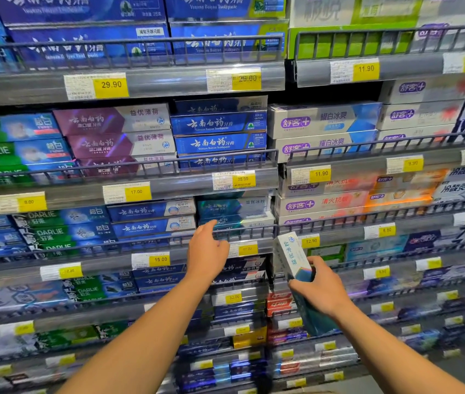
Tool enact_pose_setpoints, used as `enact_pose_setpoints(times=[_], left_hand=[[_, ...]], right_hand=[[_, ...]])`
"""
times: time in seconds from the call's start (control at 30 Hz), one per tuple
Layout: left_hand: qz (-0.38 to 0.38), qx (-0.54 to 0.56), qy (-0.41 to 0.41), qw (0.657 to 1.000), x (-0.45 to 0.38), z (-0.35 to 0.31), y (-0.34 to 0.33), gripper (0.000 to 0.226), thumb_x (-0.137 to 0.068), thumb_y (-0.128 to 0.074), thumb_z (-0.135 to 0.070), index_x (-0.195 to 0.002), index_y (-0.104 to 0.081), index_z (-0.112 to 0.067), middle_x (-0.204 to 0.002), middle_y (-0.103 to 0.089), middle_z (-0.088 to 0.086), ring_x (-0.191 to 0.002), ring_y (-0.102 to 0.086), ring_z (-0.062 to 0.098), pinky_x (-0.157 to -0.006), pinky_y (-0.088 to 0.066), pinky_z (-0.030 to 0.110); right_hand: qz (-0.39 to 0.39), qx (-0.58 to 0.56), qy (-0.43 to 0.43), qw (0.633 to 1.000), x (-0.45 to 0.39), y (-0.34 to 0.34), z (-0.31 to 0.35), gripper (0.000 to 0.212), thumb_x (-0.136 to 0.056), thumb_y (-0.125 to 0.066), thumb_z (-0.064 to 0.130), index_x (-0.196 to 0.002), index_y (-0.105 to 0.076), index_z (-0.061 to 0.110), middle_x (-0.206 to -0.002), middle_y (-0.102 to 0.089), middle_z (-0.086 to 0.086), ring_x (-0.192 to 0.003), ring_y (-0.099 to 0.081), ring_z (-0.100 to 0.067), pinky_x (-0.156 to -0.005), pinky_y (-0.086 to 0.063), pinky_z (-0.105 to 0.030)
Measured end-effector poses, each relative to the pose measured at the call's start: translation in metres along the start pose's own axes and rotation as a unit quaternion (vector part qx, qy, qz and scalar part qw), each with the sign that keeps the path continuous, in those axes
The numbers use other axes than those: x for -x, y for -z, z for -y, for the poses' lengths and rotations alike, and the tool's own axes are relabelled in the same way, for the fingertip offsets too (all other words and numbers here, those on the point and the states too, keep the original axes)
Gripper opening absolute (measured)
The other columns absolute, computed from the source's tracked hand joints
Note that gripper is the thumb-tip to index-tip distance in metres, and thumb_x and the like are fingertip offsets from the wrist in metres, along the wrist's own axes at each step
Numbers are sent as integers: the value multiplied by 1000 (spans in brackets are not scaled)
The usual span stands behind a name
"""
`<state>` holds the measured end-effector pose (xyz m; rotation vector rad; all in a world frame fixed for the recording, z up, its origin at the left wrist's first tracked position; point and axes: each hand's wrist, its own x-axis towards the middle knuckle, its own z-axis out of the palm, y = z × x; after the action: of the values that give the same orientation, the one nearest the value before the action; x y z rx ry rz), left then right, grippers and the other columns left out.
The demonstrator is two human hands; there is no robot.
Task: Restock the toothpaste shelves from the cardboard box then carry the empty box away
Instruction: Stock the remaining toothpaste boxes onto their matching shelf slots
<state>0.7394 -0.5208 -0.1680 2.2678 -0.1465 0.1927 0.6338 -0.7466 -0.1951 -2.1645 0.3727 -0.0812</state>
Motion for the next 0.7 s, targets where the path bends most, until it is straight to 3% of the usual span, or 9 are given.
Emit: enact_pose_setpoints(times=[0.13, 0.2, 0.27, 0.4, 0.47, 0.57, 0.63, 0.7], left_hand=[[26, 6, -9, 1000, 20, 5, -1, 33, -92, -59, -17, -125, -60, -17, -118, -64, 1, -87, -60, 13, -81, -49, 29], [89, 30, -16, 995, 30, 5, -1, 18, -92, -59, -17, -108, -67, -18, -98, -68, -1, -77, -58, 9, -74, -46, 26], [188, 49, -34, 980, 39, 0, 0, 10, -90, -64, -21, -97, -70, -20, -79, -66, -4, -67, -57, 8, -69, -48, 28], [317, 68, -37, 945, 48, -7, 4, 23, -85, -70, -34, -101, -70, -18, -83, -72, 4, -69, -63, 12, -71, -53, 34], [358, 50, -36, 932, 53, -9, 4, 34, -83, -71, -39, -104, -64, -13, -74, -68, 4, -62, -56, 14, -67, -48, 34], [346, 23, -38, 937, 58, -6, 5, 36, -77, -75, -40, -93, -58, -12, -60, -47, -7, -57, -45, 15, -63, -42, 34], [329, 36, -25, 943, 57, -3, 8, 48, -72, -77, -39, -101, -58, -5, -65, -50, -1, -60, -47, 17, -66, -46, 35], [346, 90, 5, 934, 58, -3, 15, 38, -79, -76, -24, -107, -62, -3, -69, -62, 0, -63, -58, 14, -67, -52, 31]], right_hand=[[11, -27, 2, 1000, 1, -6, 3, 52, -82, -73, 24, -124, -43, 18, -126, -57, -6, -98, -57, -20, -62, -43, -17], [12, -58, -6, 998, 1, -10, 7, 59, -81, -75, 28, -128, -40, 19, -123, -55, -2, -101, -58, -21, -75, -48, -28], [19, -100, -14, 995, 0, -16, 14, 65, -77, -78, 31, -128, -39, 21, -117, -56, 2, -100, -61, -20, -77, -49, -33], [26, -224, -11, 974, -1, -31, 32, 59, -73, -81, 22, -119, -45, 16, -106, -66, -4, -91, -67, -19, -68, -54, -33], [21, -254, -5, 967, -4, -37, 38, 63, -69, -83, 25, -119, -46, 15, -107, -68, -5, -92, -68, -20, -76, -58, -42], [14, -294, 6, 956, -3, -41, 48, 69, -64, -83, 31, -121, -47, 16, -109, -68, -4, -95, -69, -22, -82, -58, -47], [21, -315, 4, 949, -3, -42, 50, 67, -63, -81, 36, -120, -50, 18, -110, -69, -2, -97, -69, -20, -85, -58, -48], [47, -337, 8, 940, -4, -39, 52, 45, -79, -74, 25, -119, -55, 16, -110, -70, -2, -96, -69, -19, -85, -57, -45]])
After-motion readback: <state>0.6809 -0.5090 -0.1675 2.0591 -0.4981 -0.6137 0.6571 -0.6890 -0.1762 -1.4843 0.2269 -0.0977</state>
